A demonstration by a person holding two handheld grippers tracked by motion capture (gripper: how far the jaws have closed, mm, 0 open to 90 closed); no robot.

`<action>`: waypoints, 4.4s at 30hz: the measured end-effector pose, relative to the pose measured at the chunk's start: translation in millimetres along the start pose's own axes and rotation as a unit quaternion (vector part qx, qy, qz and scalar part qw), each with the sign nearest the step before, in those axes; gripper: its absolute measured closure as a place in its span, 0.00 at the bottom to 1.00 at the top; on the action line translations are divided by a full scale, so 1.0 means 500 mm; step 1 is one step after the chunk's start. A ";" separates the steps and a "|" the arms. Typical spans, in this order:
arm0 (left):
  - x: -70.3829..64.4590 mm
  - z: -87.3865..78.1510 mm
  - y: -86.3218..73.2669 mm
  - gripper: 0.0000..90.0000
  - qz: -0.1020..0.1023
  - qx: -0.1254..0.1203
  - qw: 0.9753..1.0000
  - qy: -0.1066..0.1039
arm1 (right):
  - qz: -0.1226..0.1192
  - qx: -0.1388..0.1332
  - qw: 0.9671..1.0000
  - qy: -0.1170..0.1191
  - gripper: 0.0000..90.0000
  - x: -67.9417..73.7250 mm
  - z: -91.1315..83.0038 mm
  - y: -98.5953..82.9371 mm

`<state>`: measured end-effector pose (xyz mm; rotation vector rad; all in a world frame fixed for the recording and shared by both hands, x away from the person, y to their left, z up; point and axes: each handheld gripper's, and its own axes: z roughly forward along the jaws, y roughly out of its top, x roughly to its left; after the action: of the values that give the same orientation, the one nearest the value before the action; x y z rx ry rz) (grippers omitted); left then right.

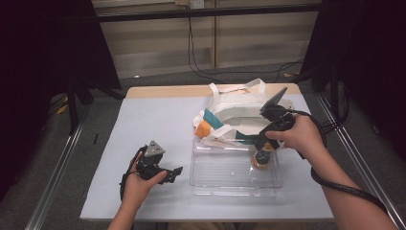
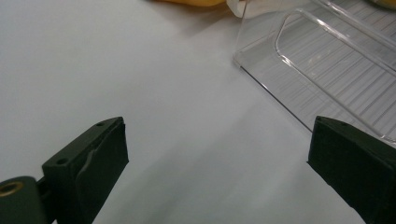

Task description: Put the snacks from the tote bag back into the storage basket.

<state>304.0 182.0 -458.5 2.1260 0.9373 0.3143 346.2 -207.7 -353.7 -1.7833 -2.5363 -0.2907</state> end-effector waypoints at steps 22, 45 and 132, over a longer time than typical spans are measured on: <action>-0.005 -0.004 -0.002 0.05 0.003 0.001 1.000 0.006 | -0.031 -0.013 0.999 0.005 0.07 -0.019 -0.023 -0.038; 0.001 -0.014 -0.007 0.05 0.013 0.013 1.000 0.009 | -0.052 -0.012 0.999 0.007 0.04 -0.049 -0.021 -0.073; -0.004 -0.007 -0.011 0.05 0.015 0.021 1.000 0.006 | -0.022 -0.042 0.999 -0.001 0.04 -0.136 0.096 -0.210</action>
<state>298.1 184.9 -460.1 2.1798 0.9284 0.3262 275.2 -297.2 -424.0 -1.7582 -2.6042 -0.4035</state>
